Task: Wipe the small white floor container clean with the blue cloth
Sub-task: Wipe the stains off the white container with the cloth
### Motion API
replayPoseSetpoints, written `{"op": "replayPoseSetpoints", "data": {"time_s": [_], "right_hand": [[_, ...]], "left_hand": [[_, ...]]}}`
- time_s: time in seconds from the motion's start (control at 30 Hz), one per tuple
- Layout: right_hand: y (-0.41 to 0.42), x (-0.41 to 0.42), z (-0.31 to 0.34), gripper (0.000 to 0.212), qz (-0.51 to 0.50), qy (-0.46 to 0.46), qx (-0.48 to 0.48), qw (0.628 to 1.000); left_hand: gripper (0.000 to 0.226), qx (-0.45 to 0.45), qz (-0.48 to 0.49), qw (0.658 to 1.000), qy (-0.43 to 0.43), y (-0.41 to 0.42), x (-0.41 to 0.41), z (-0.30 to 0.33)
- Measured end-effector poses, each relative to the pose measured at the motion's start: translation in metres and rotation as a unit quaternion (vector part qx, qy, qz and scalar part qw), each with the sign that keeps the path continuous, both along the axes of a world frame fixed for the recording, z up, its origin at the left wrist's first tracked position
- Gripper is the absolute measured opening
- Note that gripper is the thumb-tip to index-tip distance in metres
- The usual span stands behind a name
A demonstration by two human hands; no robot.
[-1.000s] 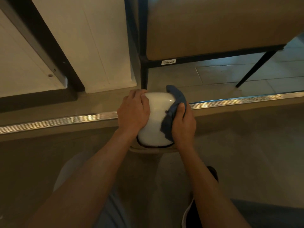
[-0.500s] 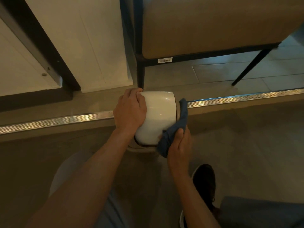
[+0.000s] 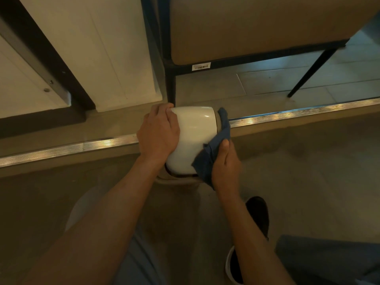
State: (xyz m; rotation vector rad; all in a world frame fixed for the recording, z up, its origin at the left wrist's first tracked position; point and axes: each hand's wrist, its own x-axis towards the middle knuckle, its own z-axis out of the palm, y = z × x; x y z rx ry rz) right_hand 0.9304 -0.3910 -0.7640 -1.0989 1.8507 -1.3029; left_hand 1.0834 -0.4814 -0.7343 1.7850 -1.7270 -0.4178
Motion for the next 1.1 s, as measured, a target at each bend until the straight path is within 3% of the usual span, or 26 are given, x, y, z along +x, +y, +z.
{"op": "replayPoseSetpoints", "data": {"time_s": [0.2,0.27,0.37,0.5,0.73,0.97,1.1], "right_hand": [[0.038,0.009,-0.032,0.035,-0.023,-0.037,-0.003,0.999],[0.029,0.004,-0.022,0.026,-0.047,-0.075,0.029,0.996],[0.006,-0.019,-0.009,0.030,-0.047,-0.129,0.105,0.985],[-0.008,-0.042,-0.006,0.021,-0.017,-0.133,0.164,0.977],[0.027,-0.034,-0.008,0.024,-0.021,-0.155,0.146,0.977],[-0.036,-0.056,0.018,0.022,0.029,-0.142,0.233,0.962],[-0.033,-0.056,0.017,0.017,0.035,-0.150,0.237,0.959]], "left_hand": [[0.044,-0.008,0.010,1.000,-0.002,0.001,-0.001,0.001],[0.046,-0.006,0.017,1.000,-0.001,0.001,-0.001,0.001],[0.044,-0.003,0.033,0.999,-0.002,0.001,-0.003,0.001],[0.042,-0.004,0.031,0.999,-0.005,0.000,-0.003,0.000],[0.044,-0.006,0.021,1.000,-0.007,0.000,-0.001,0.000],[0.048,0.002,0.009,1.000,-0.025,0.002,-0.001,0.003],[0.046,0.001,0.018,0.999,-0.029,0.000,-0.002,0.001]]}}
